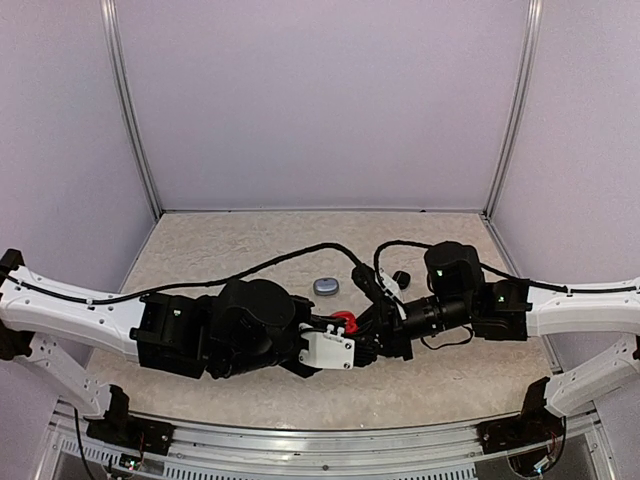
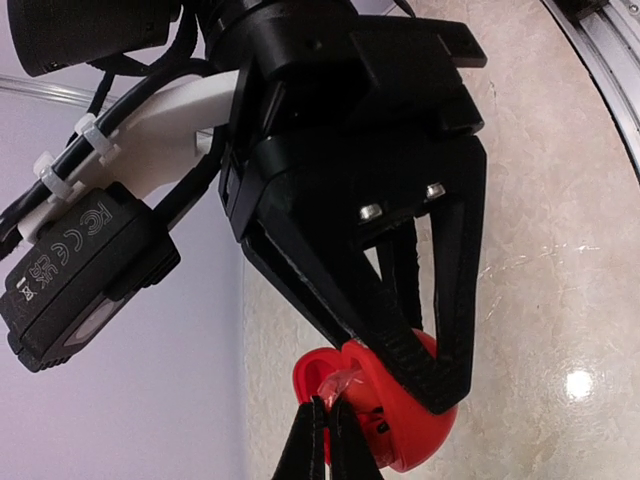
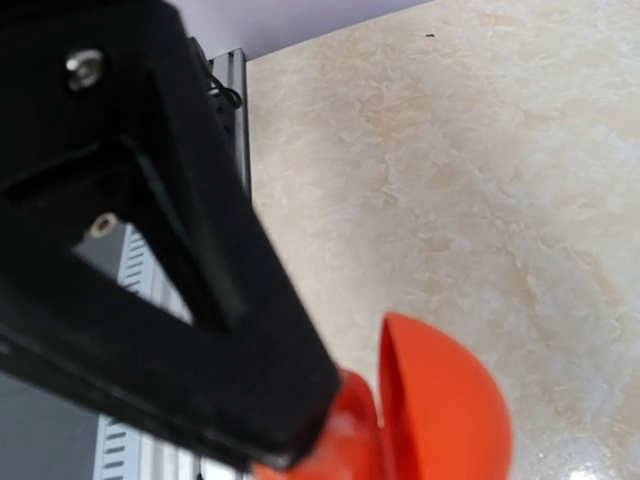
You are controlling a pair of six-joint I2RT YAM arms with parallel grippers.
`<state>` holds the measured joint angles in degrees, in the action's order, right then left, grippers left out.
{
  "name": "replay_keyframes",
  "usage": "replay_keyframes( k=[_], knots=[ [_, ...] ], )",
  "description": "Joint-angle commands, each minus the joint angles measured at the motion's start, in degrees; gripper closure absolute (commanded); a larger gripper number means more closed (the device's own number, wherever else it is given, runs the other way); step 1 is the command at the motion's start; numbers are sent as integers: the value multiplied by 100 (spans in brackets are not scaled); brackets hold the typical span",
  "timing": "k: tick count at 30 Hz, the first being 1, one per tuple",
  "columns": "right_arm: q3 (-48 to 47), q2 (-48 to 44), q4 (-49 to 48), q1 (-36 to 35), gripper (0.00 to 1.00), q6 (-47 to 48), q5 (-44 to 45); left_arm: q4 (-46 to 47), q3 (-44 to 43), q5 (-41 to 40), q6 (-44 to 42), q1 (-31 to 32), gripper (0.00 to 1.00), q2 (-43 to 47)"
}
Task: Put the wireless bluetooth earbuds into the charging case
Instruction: Adjust the left earbud in the left side groove of the charging case.
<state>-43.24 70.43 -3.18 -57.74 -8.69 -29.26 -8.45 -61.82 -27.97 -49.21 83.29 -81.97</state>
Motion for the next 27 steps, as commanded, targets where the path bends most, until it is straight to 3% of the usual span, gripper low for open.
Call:
replay_keyframes(
  k=[1, 27],
  knots=[
    [-249, -148, -669, 313, 100, -232, 973, -848, 100, 502, -110, 437, 100, -173],
    [-195, -287, -635, 547, 100, -65, 1093, -928, 250, 555, 82, 465, 100, -52]
  ],
)
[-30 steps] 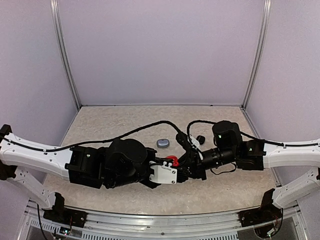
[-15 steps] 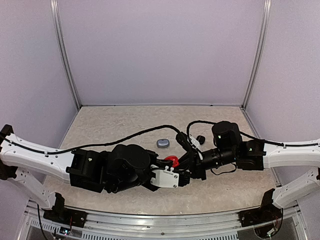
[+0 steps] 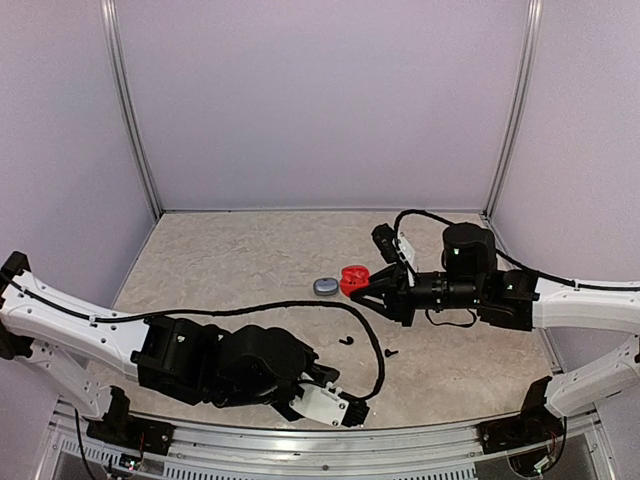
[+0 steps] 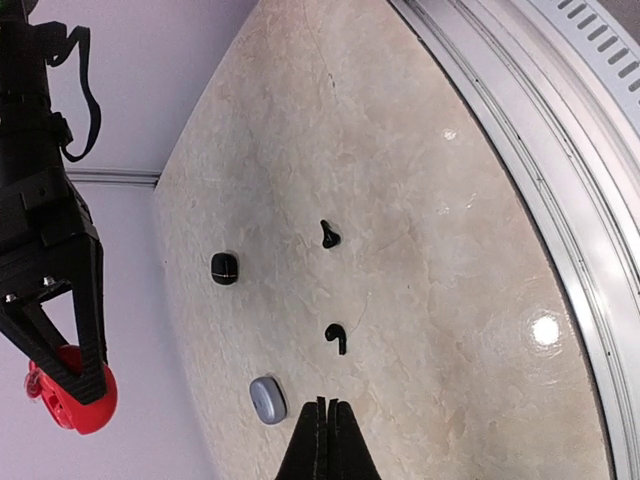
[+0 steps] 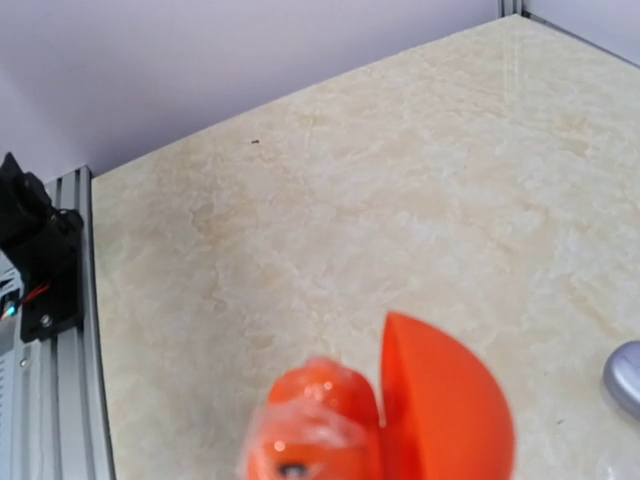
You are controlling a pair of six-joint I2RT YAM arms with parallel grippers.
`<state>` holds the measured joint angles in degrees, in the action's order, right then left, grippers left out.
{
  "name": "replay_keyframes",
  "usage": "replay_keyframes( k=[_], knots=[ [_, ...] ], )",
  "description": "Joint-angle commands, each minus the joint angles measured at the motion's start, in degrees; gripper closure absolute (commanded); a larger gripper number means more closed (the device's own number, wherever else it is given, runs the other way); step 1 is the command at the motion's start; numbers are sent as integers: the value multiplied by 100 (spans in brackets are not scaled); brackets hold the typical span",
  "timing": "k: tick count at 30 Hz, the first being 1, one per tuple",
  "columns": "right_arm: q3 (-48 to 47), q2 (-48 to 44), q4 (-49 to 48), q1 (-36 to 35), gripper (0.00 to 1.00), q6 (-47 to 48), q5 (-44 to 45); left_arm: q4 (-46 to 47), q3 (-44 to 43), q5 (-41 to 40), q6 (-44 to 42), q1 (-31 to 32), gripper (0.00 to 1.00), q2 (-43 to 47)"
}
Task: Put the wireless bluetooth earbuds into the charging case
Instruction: Adjust the left earbud in the left side groove of the charging case.
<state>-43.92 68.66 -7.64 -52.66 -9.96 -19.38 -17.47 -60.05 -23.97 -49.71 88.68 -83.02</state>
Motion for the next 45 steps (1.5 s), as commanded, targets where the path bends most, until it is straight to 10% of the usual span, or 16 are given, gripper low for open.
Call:
replay_keyframes(
  k=[1, 15, 22, 45],
  knots=[
    [-107, -120, -186, 33, 100, 115, 101, 24, 91, 249, 206, -145, 100, 77],
    [117, -321, -65, 37, 100, 934, -209, 1275, 702, 2131, 1931, -1878, 99, 1451],
    [-178, 86, 322, -120, 100, 1229, -231, 1375, 396, 2222, 1837, -1845, 79, 1400],
    [-665, 683, 729, -722, 100, 1606, -480, 1160, 39, 1801, 927, -1583, 70, 658]
  ],
)
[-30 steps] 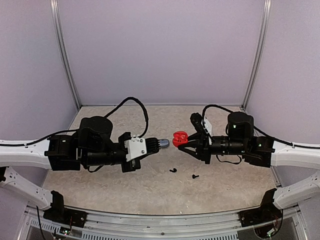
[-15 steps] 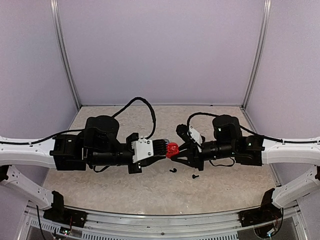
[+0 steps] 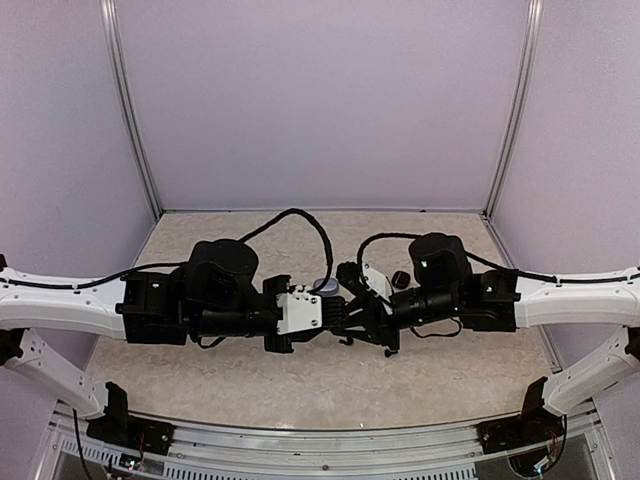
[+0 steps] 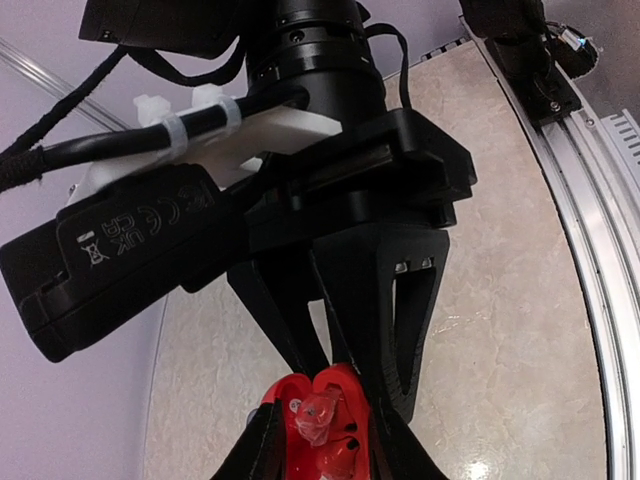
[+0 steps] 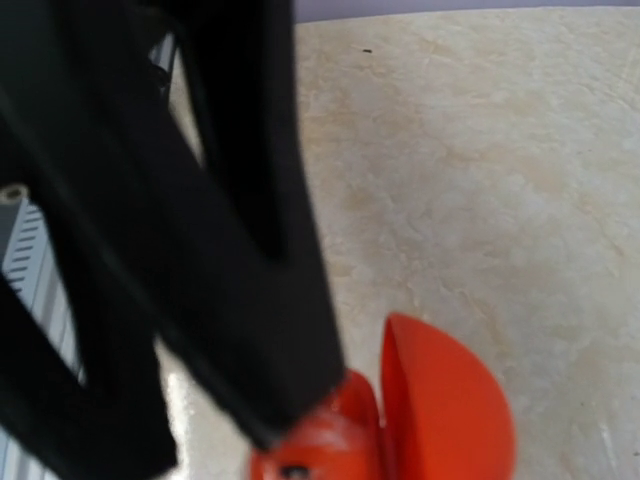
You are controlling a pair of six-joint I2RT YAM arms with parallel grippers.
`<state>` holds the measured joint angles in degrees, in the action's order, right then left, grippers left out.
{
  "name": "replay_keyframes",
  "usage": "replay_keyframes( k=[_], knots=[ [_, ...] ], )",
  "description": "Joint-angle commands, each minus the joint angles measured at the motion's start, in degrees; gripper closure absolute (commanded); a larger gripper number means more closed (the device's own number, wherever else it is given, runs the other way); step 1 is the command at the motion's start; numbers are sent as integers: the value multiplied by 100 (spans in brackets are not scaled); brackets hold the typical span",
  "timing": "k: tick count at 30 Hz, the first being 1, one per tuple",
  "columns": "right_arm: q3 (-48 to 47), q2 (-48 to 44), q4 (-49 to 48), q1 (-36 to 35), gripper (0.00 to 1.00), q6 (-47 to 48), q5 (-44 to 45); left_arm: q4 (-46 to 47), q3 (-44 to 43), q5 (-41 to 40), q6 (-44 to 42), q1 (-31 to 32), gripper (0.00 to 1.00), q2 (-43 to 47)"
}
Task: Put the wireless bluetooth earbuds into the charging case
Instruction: Adjust the left earbud in the left side groove of the charging case.
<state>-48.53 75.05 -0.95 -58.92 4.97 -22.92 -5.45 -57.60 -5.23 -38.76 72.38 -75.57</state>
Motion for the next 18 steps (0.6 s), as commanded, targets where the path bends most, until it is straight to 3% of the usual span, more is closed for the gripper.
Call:
replay_keyframes(
  k=[1, 8, 18],
  knots=[
    [-213, 45, 60, -105, 100, 122, -139, -70, -214, -72, -180, 48, 70, -110],
    [-244, 11, 143, -186, 100, 202, -184, -196, -250, -153, -271, 82, 74, -236],
    [-267, 17, 243, -259, 100, 254, -79, -391, -312, -78, -345, 144, 94, -245]
  ],
)
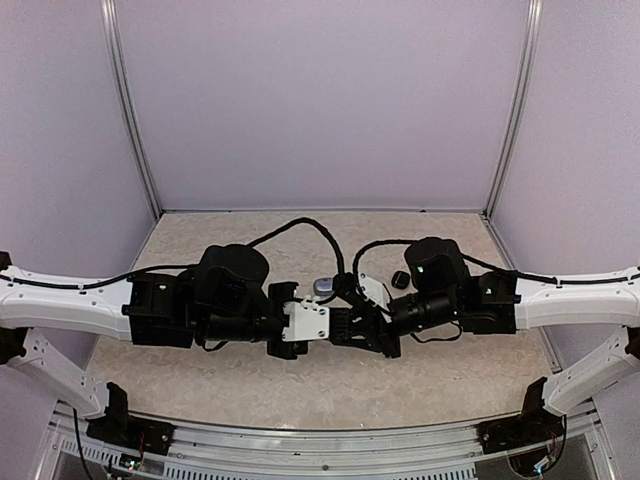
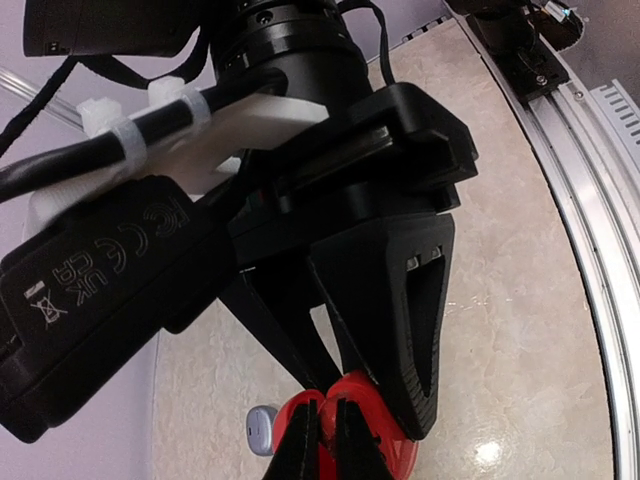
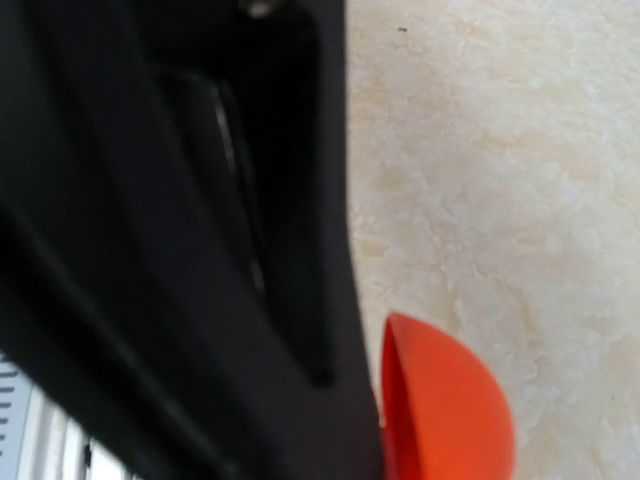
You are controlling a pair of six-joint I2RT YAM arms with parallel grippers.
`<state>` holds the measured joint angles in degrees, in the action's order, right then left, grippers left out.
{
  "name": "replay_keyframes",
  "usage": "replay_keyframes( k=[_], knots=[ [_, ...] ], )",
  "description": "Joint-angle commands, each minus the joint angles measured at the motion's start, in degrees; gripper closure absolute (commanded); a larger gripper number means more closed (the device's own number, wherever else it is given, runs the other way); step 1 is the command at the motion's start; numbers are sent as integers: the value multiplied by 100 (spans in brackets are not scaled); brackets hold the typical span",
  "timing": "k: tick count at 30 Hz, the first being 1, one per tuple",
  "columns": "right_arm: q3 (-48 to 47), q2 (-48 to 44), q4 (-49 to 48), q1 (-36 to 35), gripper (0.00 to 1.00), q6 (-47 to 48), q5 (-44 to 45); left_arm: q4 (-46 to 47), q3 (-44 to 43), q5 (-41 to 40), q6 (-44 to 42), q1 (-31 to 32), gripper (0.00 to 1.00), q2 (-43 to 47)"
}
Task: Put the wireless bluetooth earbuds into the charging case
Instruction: Adjust the left earbud in the left side groove of the charging case.
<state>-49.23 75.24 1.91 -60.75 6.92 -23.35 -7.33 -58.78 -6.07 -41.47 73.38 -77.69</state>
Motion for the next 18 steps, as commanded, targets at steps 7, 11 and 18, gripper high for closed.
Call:
replay_keyframes(
  k=[7, 11, 18],
  knots=[
    [-148, -140, -182, -62, 100, -104, 152, -297, -107, 83, -114, 222, 100, -115],
    [-131, -164, -182, 9, 100, -246, 230, -312, -6, 232, -124, 332, 100, -82],
    [-41, -340, -476, 265, 100, -541, 348, -398, 157, 272, -45, 422, 100, -4]
  ],
)
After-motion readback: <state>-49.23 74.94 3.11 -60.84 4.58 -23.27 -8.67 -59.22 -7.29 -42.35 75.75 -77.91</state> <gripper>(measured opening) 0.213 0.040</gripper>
